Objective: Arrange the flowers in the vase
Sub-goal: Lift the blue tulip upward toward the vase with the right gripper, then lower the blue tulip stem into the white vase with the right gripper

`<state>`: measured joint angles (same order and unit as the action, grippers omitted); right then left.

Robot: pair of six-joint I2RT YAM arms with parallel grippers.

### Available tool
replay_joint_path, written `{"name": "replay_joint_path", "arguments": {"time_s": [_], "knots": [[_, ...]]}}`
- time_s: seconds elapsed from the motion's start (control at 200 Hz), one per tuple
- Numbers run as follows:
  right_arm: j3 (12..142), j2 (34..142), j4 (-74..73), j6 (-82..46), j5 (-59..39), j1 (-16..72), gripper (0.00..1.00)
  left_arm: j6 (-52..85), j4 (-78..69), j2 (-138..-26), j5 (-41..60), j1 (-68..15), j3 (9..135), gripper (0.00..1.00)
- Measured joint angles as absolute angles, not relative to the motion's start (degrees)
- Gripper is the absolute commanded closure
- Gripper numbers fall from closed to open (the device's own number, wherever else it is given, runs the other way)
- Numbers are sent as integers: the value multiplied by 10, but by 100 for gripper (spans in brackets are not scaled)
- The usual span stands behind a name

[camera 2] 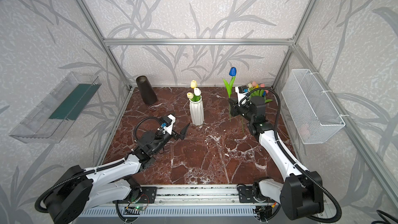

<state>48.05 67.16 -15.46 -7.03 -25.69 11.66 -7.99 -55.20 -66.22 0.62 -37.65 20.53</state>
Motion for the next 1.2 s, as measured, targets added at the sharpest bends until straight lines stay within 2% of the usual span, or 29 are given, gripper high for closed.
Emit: {"name": "replay_joint_path", "arguments": {"time_s": [0.265,0.445,0.585,0.88,1.2], "knots": [[453,663,-383,-124,-338,177,100,-79,-575,-690,-22,-376,217,1],[486,769,-582,-202,-381,208,100,-78,-578,-691,-31,-376,217,0],[544,863,-675,-247,-396,228,100,-79,-575,-679,-37,-376,215,1],[602,919,-695,-207,-374,247,100,-80,-550,-617,-45,-376,203,1],[609,954,-652,-148,-352,249,100,-82,-544,-622,-45,-376,190,1]]}}
